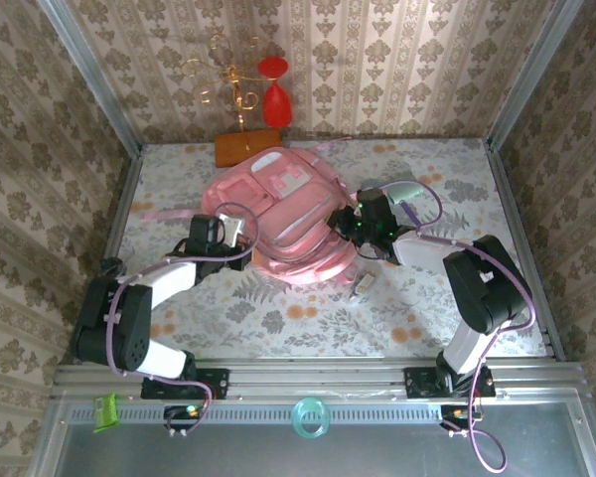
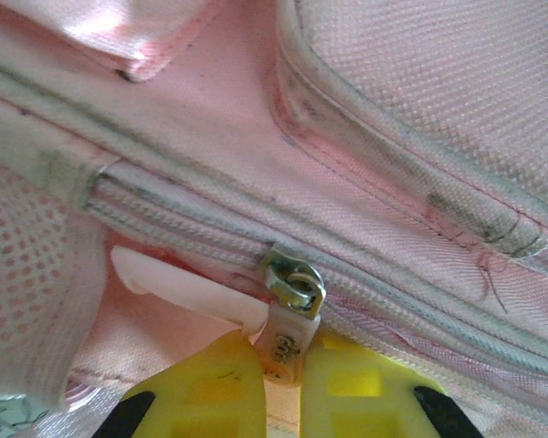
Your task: Pack the student bag
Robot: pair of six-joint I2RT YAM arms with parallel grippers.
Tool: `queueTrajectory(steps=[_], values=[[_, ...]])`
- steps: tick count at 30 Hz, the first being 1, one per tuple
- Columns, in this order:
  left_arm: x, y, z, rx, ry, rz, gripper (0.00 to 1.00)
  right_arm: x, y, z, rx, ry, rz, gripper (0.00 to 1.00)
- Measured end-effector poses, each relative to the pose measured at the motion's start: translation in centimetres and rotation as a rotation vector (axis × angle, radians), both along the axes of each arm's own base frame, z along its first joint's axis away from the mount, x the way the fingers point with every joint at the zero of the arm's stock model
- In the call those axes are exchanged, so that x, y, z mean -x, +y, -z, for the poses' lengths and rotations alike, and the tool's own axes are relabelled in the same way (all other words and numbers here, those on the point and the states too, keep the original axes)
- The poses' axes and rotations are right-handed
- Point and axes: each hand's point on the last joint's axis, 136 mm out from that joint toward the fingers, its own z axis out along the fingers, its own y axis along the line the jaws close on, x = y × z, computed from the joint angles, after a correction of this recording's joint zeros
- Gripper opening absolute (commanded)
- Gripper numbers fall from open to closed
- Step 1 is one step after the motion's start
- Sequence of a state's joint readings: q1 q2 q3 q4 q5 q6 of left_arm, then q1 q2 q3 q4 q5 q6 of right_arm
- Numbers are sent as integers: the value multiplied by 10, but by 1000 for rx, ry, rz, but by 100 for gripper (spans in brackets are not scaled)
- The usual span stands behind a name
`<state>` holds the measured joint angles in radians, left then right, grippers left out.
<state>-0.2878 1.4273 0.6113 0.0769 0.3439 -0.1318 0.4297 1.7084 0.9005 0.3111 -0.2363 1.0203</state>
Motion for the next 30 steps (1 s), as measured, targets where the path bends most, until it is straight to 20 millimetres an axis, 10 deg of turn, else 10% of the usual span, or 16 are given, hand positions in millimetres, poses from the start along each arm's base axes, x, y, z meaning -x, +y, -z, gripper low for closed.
queueTrajectory(steps=[10,22,30], values=[[-13,36,-17,-24,-35,-173,0,0,-3,-5,9,-16,10,0],[-19,34,-8,41,35,-184,0,1,-1,-9,5,-31,-8,0],[-21,57,-32,48,-35,-296,66,-3,12,-31,-119,-57,-13,0]])
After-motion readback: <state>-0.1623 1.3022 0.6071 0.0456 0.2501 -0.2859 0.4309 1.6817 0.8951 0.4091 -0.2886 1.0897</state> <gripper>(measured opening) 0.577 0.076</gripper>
